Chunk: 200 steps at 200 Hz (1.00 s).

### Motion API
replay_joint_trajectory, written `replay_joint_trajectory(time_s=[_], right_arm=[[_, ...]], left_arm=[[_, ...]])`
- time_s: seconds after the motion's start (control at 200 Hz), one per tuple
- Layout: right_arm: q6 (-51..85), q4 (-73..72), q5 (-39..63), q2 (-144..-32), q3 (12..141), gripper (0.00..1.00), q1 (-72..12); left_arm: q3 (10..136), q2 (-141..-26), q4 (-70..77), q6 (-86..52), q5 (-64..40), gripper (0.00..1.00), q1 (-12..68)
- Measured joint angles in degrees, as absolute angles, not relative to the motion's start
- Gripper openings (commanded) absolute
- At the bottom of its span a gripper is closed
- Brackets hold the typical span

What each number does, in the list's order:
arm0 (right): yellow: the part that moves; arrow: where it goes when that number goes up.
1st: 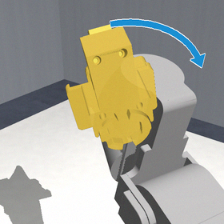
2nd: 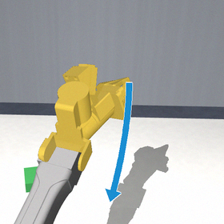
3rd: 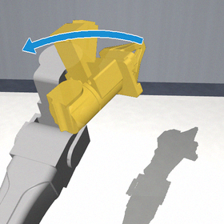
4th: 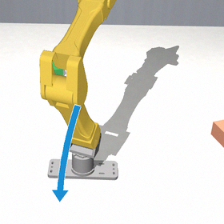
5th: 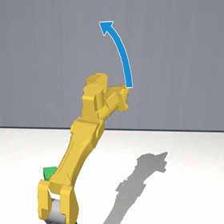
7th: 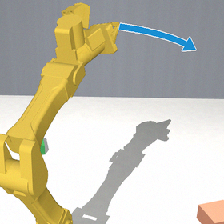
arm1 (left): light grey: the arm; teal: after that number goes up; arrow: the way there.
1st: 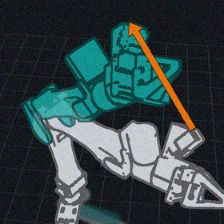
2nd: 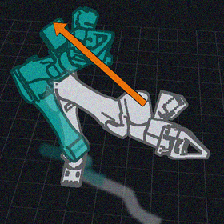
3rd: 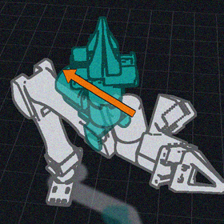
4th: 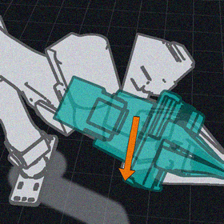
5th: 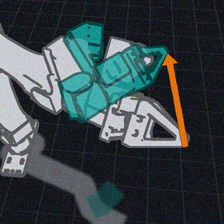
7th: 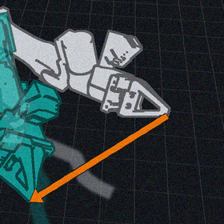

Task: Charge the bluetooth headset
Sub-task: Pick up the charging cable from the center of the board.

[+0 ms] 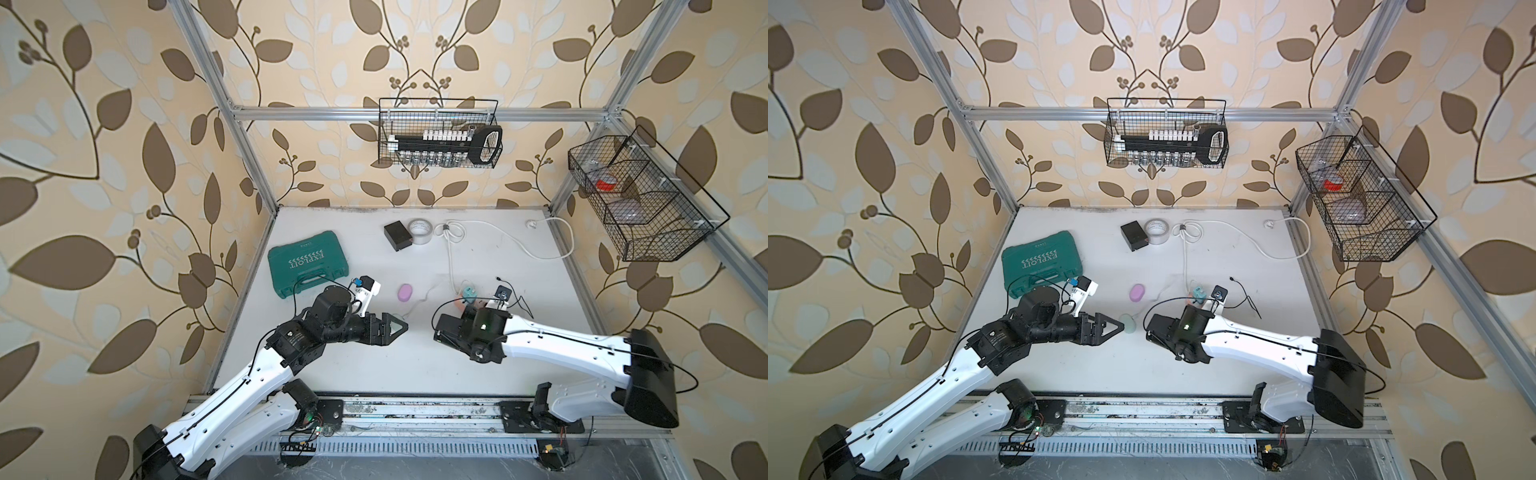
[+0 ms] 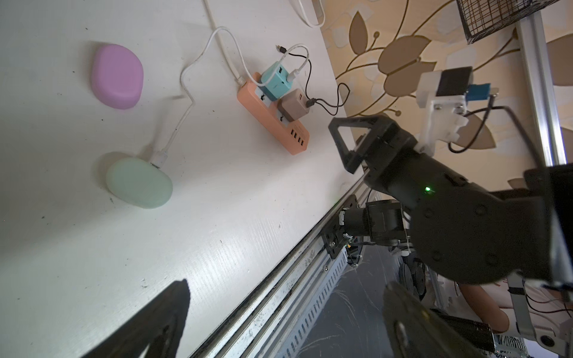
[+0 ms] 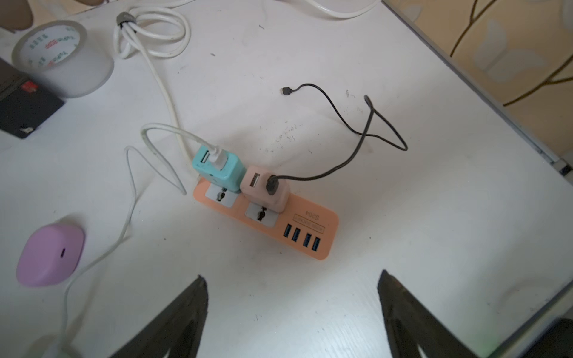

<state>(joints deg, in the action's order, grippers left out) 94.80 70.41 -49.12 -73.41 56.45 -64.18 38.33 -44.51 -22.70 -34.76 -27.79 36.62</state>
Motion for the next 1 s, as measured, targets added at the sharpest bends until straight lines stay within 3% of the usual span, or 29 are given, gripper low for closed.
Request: replay_joint_trajectory(time_s=[0.225,0.295,0.39,0.485,0.575,0.755,1.0], right_arm=[[70.6,66.8,-49.2,-56.8,60.0,0.77,-62.1],[61.1,63.6,-46.7,-55.4,62.6,0.77,-55.8],[49.2,58.6,-36.9,-56.1,65.2,0.76,-40.6],[39.6,56.2,-26.0,-61.6,68.3,0.75,-25.1],[33.0,55.0,-18.6,-69.4,71.8,0.74,-17.5],[25.3,53.8,-7.8,-83.9,76.9,0.72,-10.7],[19.4,52.3,-2.9,-99.4,81.2,0.57,-5.4]], left_arm=[[40.6,-46.7,-24.2,-34.7,-25.4,0.99,36.6],[42.2,-48.1,-24.8,-34.7,-24.5,0.99,36.4],[43.9,-50.2,-25.3,-34.9,-23.4,0.99,36.3],[44.7,-51.9,-25.5,-35.1,-23.3,0.99,36.3],[45.1,-52.7,-25.9,-35.4,-23.3,0.99,36.3],[45.5,-53.5,-26.3,-36.1,-23.3,0.99,36.2],[46.0,-53.3,-28.4,-36.0,-22.2,0.99,36.2]])
